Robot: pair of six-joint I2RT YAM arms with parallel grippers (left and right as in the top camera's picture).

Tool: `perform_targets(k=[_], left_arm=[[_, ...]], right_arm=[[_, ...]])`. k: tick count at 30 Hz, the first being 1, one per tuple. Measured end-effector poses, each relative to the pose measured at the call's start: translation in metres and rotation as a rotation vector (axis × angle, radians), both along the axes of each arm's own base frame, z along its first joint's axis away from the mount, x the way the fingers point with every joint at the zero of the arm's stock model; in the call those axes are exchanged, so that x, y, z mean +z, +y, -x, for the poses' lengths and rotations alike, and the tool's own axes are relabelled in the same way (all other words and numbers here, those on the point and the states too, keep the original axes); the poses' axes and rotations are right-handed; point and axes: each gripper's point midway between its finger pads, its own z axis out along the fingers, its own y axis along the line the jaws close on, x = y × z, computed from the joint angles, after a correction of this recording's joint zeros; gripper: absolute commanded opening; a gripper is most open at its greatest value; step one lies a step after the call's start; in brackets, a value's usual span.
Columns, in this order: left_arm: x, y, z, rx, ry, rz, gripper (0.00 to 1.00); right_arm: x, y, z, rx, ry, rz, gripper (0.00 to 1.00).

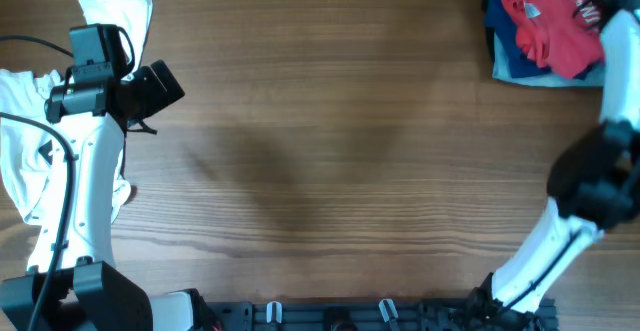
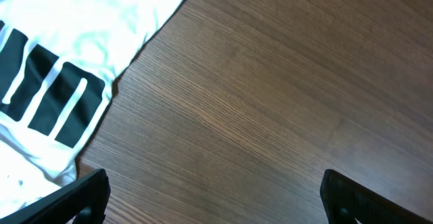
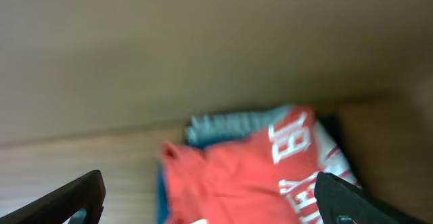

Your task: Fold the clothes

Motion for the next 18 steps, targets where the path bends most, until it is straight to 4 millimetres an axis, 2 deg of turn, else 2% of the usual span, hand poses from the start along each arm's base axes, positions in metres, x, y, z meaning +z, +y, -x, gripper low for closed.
perform_targets(k=[2,5,8,10,13,15,18], left_arm=[[0.0,0.0,0.0,0.0,0.0,0.0,1.0],[0.0,0.0,0.0,0.0,0.001,0.0,1.0],[0.0,0.0,0.0,0.0,0.001,0.0,1.0],[0.0,0.0,0.0,0.0,0.001,0.0,1.0],[0.0,0.0,0.0,0.0,0.001,0.0,1.0],[0.0,0.0,0.0,0.0,0.001,0.0,1.0],[0.0,0.0,0.0,0.0,0.001,0.0,1.0]], right_arm=[[0.053,0.014,0.023,0.006,-0.068,-0.003,1.0],[0.119,0.042,0.064,0.017,-0.151,-0.077,1.0],[0.151,0.066,0.095,0.02,-0.176,-0.206,1.0],[0.153,0.082,0.113,0.006,-0.137,-0.342,1.0],[0.141,0.099,0.132,-0.072,-0.036,-0.607,1.0],[0.133,0.103,0.137,-0.172,0.02,-0.797,1.0],[0.118,0.104,0.145,-0.314,0.093,-0.971,1.0]])
